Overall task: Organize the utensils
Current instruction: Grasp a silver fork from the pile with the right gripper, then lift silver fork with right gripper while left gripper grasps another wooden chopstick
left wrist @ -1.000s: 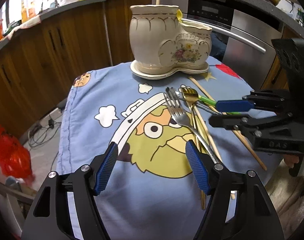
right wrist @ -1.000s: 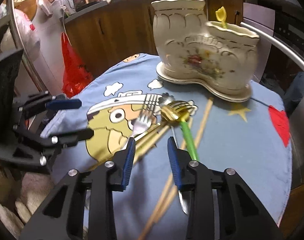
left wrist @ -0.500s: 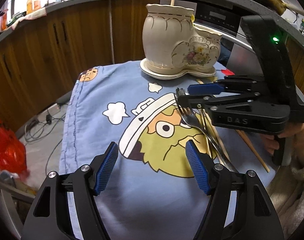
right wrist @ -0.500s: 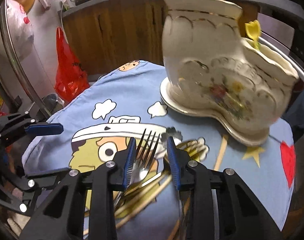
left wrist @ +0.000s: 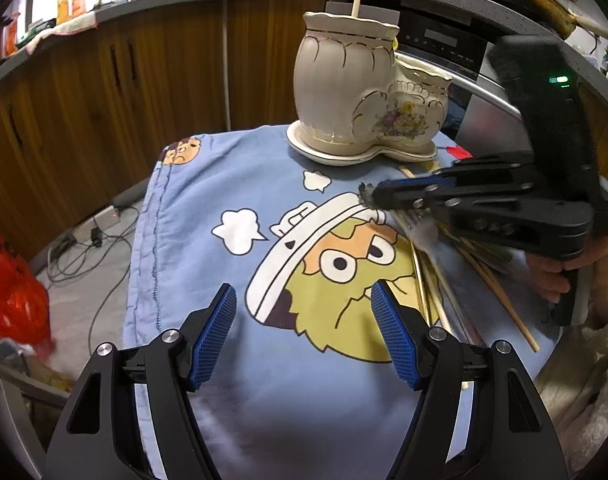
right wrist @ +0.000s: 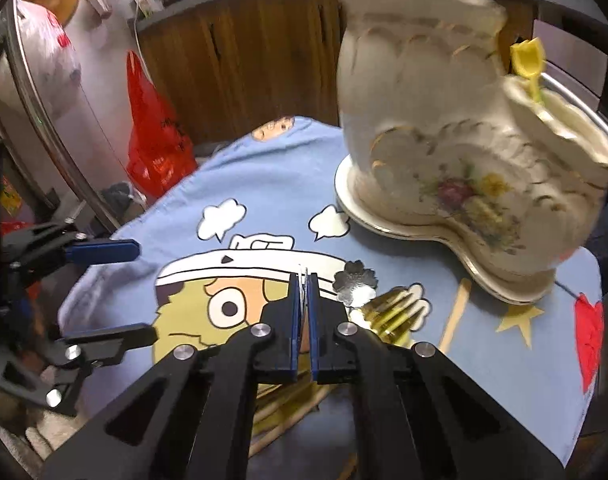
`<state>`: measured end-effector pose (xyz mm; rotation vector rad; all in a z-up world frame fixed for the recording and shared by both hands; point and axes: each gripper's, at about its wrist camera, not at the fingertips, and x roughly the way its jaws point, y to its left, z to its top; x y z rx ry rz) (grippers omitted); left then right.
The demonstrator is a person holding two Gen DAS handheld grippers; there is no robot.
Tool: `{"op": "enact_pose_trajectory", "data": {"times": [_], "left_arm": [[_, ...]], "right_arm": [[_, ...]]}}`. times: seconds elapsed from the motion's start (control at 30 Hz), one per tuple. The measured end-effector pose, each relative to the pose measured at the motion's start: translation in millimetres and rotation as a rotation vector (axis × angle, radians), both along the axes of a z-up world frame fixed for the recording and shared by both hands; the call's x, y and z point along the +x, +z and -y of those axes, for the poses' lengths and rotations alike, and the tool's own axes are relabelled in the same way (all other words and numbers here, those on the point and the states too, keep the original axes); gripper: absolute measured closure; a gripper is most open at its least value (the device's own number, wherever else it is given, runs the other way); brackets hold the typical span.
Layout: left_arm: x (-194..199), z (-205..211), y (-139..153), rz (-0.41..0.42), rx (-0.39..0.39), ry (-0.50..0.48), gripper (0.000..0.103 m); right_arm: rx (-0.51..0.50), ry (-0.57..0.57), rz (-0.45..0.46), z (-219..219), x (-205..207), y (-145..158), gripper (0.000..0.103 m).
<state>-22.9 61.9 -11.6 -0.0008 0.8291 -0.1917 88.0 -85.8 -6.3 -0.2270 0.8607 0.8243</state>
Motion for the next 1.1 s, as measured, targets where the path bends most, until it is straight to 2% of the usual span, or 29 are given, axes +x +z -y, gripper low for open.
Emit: {"op": "enact_pose_trajectory", "data": {"times": [0.27,0.47,0.53,0.63,0.9,1.0,1.1], "left_arm": [[2,26,2,-0.011,0.008,-0.053,0.032],[4,59,3,-0.042,-0.012,-0.123,0.045],[6,71,2,-0.054,-0.006,-0.146,0.056],[9,85,2,-0.077,-0.022,-0.175,0.066],[31,111,-9,-0.168,-0.056,-0.157,0.073],[36,124,-12,-0.182,-0.016,-0.153,0.073],[39,135,-14,-0.179,0.064,-0.140,0.080]], "right_arm": [[0.135,-0.044,0.030,65,-16,40,0.100],[0.180,-0.081,0.050,108,-21,57,0.100],[0.192,-0.102,0.066,121,-21,62,0.100],[0.215,-0.132,0.081,140,-19,70,0.100],[0.242,-0.157,0.116,167,-24,83,0.100],[0.252,-0.172,0.115,175,-25,83,0.100],[0.253,-0.183,0.111,180,-25,81,0.100]]}}
